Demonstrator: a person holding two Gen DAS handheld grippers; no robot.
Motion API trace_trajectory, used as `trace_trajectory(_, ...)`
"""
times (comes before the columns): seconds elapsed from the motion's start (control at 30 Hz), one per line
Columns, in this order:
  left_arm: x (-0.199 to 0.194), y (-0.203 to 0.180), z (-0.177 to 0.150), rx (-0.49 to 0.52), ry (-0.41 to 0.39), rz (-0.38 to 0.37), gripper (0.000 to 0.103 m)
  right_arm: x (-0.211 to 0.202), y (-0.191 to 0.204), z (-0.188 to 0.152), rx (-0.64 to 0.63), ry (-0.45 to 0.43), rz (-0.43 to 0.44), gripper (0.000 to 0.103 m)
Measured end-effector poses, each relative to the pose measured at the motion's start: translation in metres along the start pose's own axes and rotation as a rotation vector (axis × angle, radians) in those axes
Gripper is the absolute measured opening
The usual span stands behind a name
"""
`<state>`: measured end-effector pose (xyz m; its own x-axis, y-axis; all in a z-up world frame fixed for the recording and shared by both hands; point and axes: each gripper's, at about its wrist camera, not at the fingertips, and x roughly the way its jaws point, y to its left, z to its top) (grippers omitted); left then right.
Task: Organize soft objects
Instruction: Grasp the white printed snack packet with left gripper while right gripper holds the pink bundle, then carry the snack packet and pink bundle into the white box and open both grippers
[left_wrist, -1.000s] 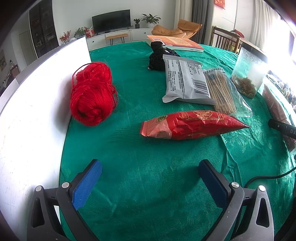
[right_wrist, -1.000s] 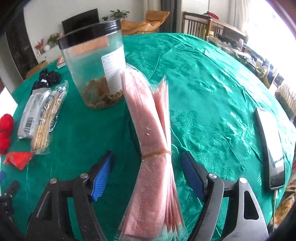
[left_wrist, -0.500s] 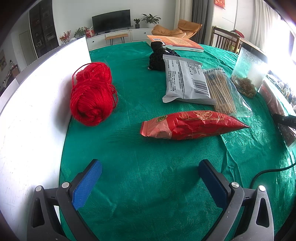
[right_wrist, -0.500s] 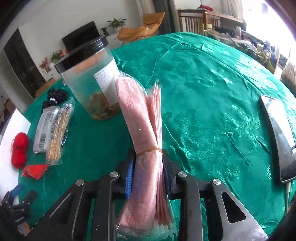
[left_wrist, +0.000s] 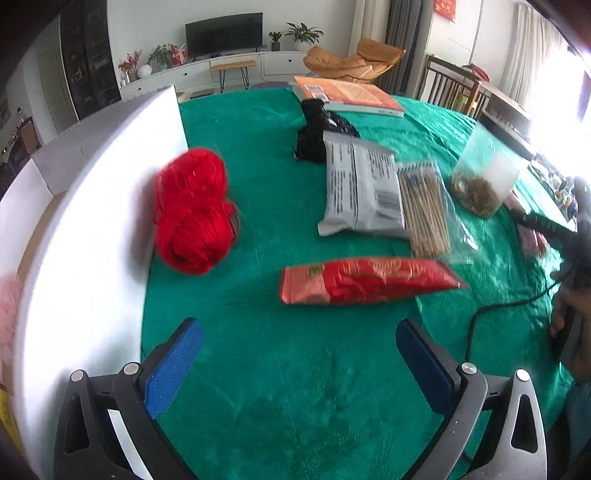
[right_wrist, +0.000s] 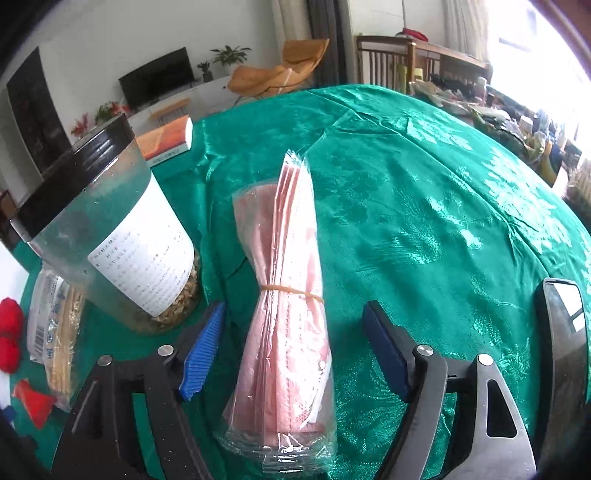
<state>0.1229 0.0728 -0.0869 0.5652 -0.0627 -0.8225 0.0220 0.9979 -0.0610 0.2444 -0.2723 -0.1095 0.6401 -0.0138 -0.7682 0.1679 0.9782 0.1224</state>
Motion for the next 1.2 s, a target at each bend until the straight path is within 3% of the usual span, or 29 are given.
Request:
trace_trajectory(0.13,0.000,0.003,0.052,-0.042,-0.014,0.069,0.103,-0.001,-0.007,0.001,0.037,-0.009,0.025,0.078)
trace_trajectory(0.23,0.015,-0.001,0.082,-0.089,0.023,-0.040,0.103,-0.001,-0.010,0.001,0.049,-0.013,0.035,0.078)
trace_trajectory(0.3,0.035,-0.016,0.099,-0.052,0.065,-0.066,0.103,-0.001,-0.010,0.001,0.049,-0.013,0.034,0.078)
trace_trajectory(0.4,0.074,-0.041,0.114,0.032,0.143,-0.057,0.102,0.000,-0.009,0.001,0.046,-0.012,0.033,0.079)
trace_trajectory(0.5,0.103,-0.051,0.118,0.047,0.198,-0.039,0.101,-0.001,-0.014,0.002,0.059,-0.004,0.081,0.082)
trace_trajectory(0.6,0.115,-0.043,0.114,0.000,0.222,-0.059,0.092,0.004,-0.015,0.015,0.015,0.109,0.108,0.082)
trace_trajectory(0.63,0.116,-0.041,0.113,-0.018,0.225,-0.085,0.078,0.007,-0.017,0.022,0.016,0.157,0.127,0.082)
trace_trajectory(0.7,0.112,-0.040,0.113,-0.025,0.215,-0.120,0.063,0.014,-0.020,0.034,0.028,0.249,0.188,0.081)
trace_trajectory(0.73,0.111,-0.042,0.114,-0.009,0.212,-0.104,0.059,0.018,-0.019,0.039,0.016,0.295,0.204,0.079)
trace_trajectory(0.77,0.108,-0.043,0.115,0.004,0.206,-0.098,0.058,0.022,-0.014,0.044,-0.025,0.325,0.197,0.061)
trace_trajectory(0.8,0.106,-0.043,0.116,0.008,0.201,-0.097,0.056,0.025,-0.009,0.048,-0.079,0.343,0.173,0.034)
trace_trajectory(0.87,0.101,-0.038,0.120,-0.021,0.190,-0.112,0.055,0.029,-0.006,0.054,-0.111,0.357,0.123,0.027)
trace_trajectory(1.0,0.082,-0.026,0.134,-0.091,0.153,-0.168,0.055,0.014,-0.008,0.071,-0.084,0.279,0.091,0.026)
trace_trajectory(1.2,0.023,-0.003,0.144,-0.139,0.063,-0.253,0.055,-0.051,0.001,0.112,-0.114,0.091,0.030,0.027)
